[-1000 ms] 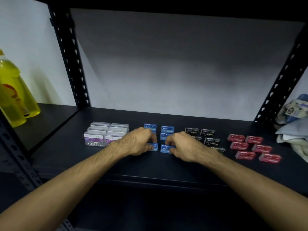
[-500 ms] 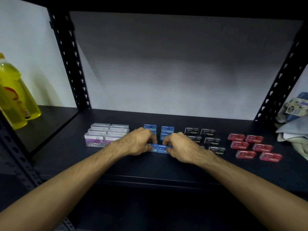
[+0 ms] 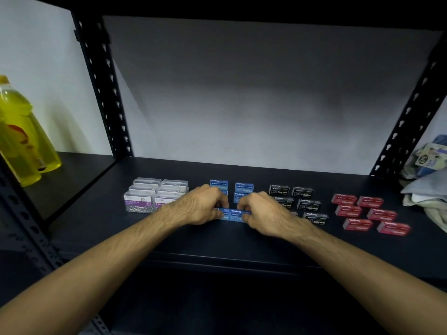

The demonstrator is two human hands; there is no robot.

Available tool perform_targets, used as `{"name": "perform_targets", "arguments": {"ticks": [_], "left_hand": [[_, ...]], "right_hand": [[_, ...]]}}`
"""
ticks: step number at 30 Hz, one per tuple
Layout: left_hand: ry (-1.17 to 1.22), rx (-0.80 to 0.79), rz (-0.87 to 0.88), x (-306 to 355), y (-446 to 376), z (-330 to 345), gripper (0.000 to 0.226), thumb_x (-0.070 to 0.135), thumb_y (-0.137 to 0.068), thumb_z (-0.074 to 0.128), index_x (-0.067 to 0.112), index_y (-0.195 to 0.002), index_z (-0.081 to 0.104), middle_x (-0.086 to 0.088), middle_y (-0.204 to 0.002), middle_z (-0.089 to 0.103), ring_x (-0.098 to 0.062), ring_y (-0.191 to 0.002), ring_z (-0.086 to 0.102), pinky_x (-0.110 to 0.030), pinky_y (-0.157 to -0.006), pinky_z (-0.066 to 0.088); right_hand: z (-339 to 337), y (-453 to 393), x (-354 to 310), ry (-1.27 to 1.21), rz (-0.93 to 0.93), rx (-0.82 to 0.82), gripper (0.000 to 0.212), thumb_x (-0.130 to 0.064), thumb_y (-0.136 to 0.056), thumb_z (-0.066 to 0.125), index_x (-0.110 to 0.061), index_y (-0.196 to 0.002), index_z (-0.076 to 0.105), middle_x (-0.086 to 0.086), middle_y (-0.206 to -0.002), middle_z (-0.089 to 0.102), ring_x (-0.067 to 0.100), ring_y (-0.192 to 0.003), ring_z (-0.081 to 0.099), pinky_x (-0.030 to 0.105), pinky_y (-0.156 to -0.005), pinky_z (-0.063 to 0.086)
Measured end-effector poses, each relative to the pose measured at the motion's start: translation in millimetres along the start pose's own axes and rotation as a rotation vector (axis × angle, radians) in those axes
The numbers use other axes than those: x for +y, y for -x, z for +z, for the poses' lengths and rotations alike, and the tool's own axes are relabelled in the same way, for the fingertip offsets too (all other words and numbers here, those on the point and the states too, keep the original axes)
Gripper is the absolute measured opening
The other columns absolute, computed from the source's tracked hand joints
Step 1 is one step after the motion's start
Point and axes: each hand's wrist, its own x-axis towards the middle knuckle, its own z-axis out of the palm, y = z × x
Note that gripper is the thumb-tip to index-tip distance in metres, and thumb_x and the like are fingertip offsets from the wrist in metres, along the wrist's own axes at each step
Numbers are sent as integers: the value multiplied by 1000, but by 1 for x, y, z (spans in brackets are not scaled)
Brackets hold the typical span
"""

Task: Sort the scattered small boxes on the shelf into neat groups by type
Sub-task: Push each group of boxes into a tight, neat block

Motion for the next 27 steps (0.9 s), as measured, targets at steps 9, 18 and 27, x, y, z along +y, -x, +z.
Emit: {"name": "perform_targets", "arguments": {"ticks": [9, 18, 27], "left_hand": [[27, 185, -47, -8, -4, -28, 35, 50, -91, 59, 28, -118, 65, 5, -113, 70, -17, -105, 65, -38, -93, 52], [-39, 16, -23, -18, -40, -35, 28, 26, -95, 62, 17, -121, 66, -1, -120, 67, -18, -108, 62, -26, -88, 45], [0, -57, 8, -26, -49, -20, 11, 22, -96, 60, 18, -102, 68, 10, -89, 62, -14, -89, 62, -27, -77, 43]], "right_hand": [[-35, -5, 3, -25, 14, 64, 26, -29, -92, 62, -18, -115, 68, 1, -111, 70, 19, -97, 66, 29, -87, 52], [-30, -37, 12, 47, 13, -41, 38, -19, -97, 57, -16, -134, 58, 4, -139, 57, 22, -124, 56, 32, -101, 43], [-20, -47, 15, 56, -1, -98, 27, -11, -97, 54, -14, -121, 67, 5, -128, 65, 22, -111, 63, 28, -90, 47]]}}
